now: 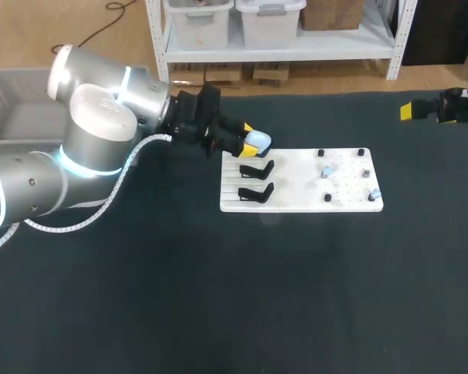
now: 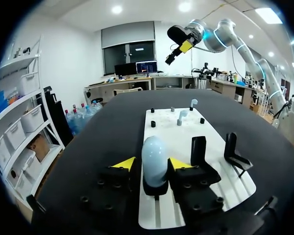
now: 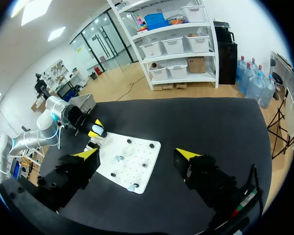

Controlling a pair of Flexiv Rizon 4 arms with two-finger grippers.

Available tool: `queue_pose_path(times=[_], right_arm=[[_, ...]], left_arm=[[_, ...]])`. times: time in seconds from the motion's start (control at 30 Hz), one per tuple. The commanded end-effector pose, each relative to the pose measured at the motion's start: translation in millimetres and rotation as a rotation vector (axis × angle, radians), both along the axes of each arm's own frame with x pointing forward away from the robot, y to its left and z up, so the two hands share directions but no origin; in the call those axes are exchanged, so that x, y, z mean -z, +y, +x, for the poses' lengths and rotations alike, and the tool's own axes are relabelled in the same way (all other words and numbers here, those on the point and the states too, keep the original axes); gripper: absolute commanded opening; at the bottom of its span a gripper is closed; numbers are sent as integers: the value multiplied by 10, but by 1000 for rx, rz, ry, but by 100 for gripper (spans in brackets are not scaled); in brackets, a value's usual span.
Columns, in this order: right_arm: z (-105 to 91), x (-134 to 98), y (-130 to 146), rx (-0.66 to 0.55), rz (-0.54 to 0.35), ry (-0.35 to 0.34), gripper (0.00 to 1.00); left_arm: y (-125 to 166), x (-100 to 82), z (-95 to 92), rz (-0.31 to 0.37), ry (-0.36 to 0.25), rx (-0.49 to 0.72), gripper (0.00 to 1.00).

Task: Pick up each earbud case from the left stands, insert the matching earbuds, close the lid, and place the case in the box.

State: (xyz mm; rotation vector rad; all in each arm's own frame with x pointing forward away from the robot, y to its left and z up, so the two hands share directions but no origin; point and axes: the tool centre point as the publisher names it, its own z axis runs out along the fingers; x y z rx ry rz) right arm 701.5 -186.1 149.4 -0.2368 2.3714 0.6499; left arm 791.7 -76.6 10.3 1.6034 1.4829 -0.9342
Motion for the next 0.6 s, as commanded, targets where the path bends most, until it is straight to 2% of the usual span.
queue_pose_path(times=[0.03,0.07,0.1,0.13,0.33,0.6], right_arm=[[-4,-3,0,1,-2,0,100],[-4,-3,0,1,-2,0,100],[-4,-3,0,1,-2,0,100],[-4,-3,0,1,-2,0,100],[-4,-3,0,1,-2,0,100],[-4,-3,0,1,-2,0,100]], left_arm=[[19,12,-31,-3,-11,-7,24],[20,14,-33,-3,-12,-7,11],[21,16,-34,-3,-13,-7,2],[22,17,-36,-4,-14,-8,0],[94,-143,-95,-45,-19,-8,0],[196,-572,-252,-143,-26,-5,0]])
